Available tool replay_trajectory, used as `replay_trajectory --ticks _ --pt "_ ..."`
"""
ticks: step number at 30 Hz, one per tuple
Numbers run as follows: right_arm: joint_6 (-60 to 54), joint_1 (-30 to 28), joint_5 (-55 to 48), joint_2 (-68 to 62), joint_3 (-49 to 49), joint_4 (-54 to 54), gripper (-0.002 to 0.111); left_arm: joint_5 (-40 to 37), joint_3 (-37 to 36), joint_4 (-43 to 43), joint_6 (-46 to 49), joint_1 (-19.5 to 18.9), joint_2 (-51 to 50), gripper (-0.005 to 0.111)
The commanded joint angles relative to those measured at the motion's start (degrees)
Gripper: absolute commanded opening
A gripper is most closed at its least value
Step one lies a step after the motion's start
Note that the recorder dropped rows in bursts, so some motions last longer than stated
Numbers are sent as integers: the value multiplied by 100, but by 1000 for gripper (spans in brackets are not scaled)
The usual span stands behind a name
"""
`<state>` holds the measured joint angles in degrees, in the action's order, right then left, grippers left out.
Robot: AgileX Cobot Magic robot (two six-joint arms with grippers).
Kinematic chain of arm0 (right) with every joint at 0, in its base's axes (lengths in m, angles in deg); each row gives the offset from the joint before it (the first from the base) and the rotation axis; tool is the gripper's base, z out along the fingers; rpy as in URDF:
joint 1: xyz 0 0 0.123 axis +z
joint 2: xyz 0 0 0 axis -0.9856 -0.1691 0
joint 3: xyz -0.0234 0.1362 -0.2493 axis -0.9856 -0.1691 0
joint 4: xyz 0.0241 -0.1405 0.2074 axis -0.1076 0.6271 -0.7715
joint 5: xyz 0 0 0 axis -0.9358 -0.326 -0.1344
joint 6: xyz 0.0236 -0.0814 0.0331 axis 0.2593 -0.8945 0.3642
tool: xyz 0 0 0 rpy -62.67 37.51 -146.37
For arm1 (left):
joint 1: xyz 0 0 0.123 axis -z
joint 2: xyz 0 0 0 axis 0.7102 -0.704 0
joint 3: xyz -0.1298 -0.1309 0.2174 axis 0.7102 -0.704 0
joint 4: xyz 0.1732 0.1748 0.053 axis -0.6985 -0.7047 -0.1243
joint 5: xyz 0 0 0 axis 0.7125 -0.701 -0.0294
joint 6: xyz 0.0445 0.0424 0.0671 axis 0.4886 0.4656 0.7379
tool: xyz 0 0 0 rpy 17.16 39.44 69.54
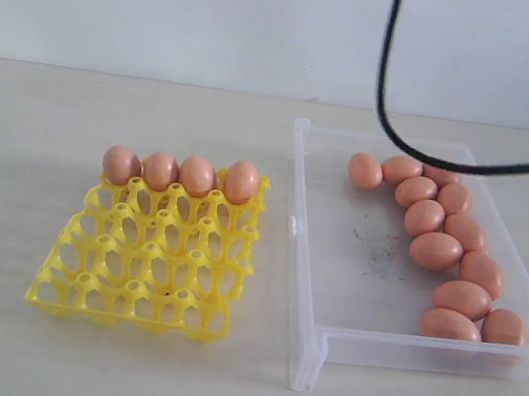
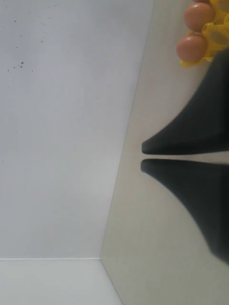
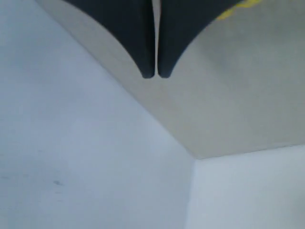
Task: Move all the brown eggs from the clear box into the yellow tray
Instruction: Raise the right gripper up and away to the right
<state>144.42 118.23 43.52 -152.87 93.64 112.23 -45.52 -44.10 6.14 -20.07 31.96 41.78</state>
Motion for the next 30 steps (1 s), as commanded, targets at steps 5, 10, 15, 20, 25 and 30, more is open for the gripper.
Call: replay_trajectory --ticks 5,10,15,20,25,30 --pt "-981 -18 -3766 947 -1740 -9 0 72 4 51 -51 -9 14 4" --pt "-1180 -18 -5299 952 -2004 -9 0 72 4 51 -51 -9 14 4" --pt "-1994 -18 -6113 912 -2004 -9 0 72 4 51 -51 -9 14 4" --pt "-4702 -309 -6308 696 -2004 -9 0 72 4 51 -51 -9 14 4" --pt "-7814 -371 -6196 632 -2107 -265 0 72 4 51 -51 -9 14 4" --pt "-7649 -403 -5990 620 -1691 -2584 0 72 4 51 -51 -9 14 4"
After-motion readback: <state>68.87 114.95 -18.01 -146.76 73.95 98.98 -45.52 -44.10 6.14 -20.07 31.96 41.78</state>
